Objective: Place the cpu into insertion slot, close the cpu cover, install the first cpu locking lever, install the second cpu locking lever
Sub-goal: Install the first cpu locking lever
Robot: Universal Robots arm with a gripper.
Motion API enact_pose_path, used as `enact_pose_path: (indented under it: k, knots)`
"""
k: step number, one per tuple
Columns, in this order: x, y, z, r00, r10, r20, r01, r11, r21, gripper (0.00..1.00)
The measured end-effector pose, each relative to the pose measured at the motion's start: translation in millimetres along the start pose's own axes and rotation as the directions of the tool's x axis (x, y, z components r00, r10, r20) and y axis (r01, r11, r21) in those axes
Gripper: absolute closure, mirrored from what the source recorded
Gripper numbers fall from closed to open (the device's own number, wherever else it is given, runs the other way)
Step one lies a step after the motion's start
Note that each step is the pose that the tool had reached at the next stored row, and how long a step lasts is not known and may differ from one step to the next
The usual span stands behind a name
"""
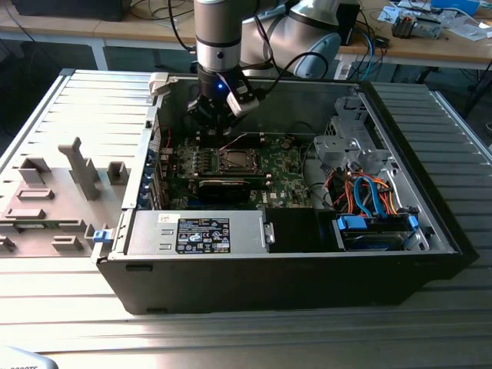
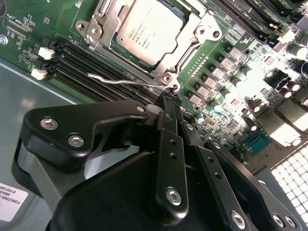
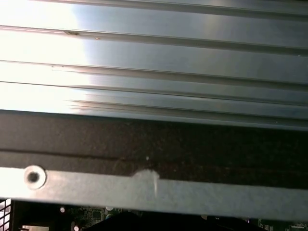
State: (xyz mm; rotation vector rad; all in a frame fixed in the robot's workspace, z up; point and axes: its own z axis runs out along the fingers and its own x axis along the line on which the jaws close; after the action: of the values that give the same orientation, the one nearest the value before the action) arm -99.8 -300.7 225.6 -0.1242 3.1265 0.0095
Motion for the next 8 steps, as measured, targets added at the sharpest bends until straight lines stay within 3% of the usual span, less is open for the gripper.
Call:
enact_pose_path:
  k: [6, 8]
  knots:
    - [0.0, 0.1, 3.0, 1.0, 0.0, 0.0001, 0.0, 1.0, 0.0003, 0.89]
    - [-0.4, 3.1, 5.7, 1.0, 0.0, -0.0006, 0.0, 1.0, 0.0069, 0.89]
